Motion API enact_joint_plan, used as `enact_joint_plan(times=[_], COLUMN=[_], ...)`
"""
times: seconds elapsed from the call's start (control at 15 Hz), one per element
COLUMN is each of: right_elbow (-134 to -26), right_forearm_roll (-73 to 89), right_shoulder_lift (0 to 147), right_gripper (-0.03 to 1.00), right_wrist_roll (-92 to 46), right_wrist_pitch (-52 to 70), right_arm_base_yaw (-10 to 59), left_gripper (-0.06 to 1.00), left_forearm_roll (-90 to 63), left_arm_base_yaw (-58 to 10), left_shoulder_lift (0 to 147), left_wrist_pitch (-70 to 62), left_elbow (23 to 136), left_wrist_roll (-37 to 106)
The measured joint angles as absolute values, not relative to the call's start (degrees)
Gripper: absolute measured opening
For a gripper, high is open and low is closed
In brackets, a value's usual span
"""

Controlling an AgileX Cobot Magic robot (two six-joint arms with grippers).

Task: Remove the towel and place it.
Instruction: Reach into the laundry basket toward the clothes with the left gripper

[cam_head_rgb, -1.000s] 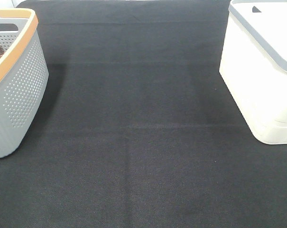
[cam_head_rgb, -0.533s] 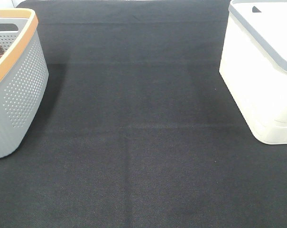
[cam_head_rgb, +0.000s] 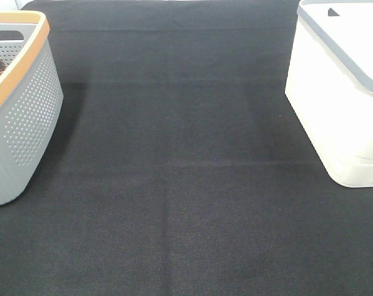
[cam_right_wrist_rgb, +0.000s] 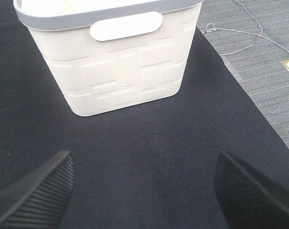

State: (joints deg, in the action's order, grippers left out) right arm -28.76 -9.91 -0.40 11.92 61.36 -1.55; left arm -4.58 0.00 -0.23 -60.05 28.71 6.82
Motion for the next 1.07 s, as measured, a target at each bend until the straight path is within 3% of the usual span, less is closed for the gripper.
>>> enact_joint_plan(times=[1.07], right_elbow=[-28.8], right_forearm_roll=[-9.9], right_shoulder_lift=[-0.4], right_gripper=[0.76], right_wrist_roll=[11.9], right_wrist_pitch=[61.4], right_arm_base_yaw=[-1.5], left_gripper=[0.72], left_forearm_roll=[-4.6], left_arm_base_yaw=[0.0], left_shoulder_lift=[-0.2], left_wrist_pitch=[-60.0], left_elbow=[28.7], left_wrist_roll=[6.8])
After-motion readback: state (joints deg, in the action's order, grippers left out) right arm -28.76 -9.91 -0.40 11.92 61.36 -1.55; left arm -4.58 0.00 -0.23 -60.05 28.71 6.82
